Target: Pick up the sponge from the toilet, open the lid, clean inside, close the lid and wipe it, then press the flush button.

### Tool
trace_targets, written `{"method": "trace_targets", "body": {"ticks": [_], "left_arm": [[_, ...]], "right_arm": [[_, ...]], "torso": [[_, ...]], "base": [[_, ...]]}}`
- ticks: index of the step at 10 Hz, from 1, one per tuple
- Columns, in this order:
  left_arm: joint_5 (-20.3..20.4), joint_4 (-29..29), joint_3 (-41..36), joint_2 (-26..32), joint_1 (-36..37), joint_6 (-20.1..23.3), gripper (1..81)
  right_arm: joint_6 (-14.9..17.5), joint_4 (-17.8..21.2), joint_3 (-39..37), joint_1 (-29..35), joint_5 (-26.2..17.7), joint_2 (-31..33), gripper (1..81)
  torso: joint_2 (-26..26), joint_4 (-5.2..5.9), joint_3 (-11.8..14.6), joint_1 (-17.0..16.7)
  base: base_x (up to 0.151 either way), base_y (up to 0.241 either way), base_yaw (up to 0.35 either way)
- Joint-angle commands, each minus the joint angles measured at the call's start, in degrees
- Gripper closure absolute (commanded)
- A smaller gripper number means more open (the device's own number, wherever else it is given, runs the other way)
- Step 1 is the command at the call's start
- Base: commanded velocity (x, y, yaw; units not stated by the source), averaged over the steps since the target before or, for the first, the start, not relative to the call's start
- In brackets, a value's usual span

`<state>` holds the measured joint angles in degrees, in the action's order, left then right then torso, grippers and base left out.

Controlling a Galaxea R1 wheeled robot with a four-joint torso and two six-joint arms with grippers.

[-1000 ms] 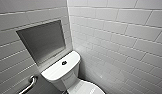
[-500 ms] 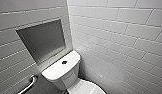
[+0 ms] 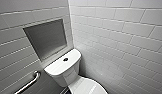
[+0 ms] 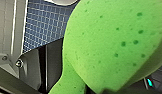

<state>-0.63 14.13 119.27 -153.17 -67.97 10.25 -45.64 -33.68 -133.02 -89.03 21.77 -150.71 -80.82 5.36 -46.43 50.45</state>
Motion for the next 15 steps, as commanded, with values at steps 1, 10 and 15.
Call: {"method": "trace_targets", "body": {"ticks": [1, 10, 15], "left_arm": [[-3.58, 0.46, -1.32, 1.28, 3.41, 0.03, 1.0], [-16.40, 7.84, -2.11, -2.13, 14.22, -0.14, 1.0], [-16.94, 8.11, 1.13, -8.28, 16.77, -0.14, 1.0]], "right_arm": [[0.11, -1.65, 0.23, 0.55, -1.56, 1.26, 81.1], [0.11, -2.97, -4.68, -3.14, -1.65, -2.25, 81.1], [0.11, -2.97, -10.13, -1.90, -1.65, -5.68, 81.1]], "torso": [[0.00, 0.00, 0.00, 0.00], [-0.04, 0.00, 0.00, -0.05], [-0.04, 0.00, 0.00, -0.05]], "base": [[-0.071, 0.000, 0.000], [0.000, 0.000, 0.000], [0.000, 0.000, 0.000]]}}
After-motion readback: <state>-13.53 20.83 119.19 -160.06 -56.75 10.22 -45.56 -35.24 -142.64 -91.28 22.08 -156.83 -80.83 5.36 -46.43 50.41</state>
